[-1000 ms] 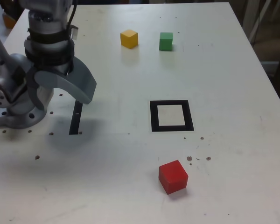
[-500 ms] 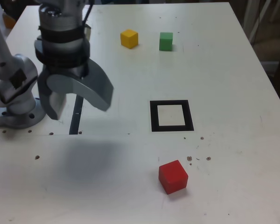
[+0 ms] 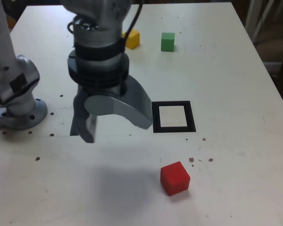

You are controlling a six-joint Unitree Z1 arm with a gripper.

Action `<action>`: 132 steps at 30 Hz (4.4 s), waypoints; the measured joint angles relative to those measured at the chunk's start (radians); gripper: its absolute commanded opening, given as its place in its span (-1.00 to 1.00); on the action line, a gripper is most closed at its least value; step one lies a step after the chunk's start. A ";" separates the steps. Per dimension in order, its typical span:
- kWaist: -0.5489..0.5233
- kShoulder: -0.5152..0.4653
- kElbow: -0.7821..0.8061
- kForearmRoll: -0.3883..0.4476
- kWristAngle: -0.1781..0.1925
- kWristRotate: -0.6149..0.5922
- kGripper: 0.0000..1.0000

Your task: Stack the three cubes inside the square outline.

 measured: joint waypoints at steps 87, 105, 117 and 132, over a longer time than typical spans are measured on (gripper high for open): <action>0.041 0.402 -0.384 -0.012 0.047 -0.283 -0.70; 0.274 0.307 -0.453 0.243 0.166 0.271 -0.70; 0.358 0.199 -0.219 0.075 0.183 0.327 -0.70; 0.431 0.219 -0.151 -0.056 0.112 0.397 -0.69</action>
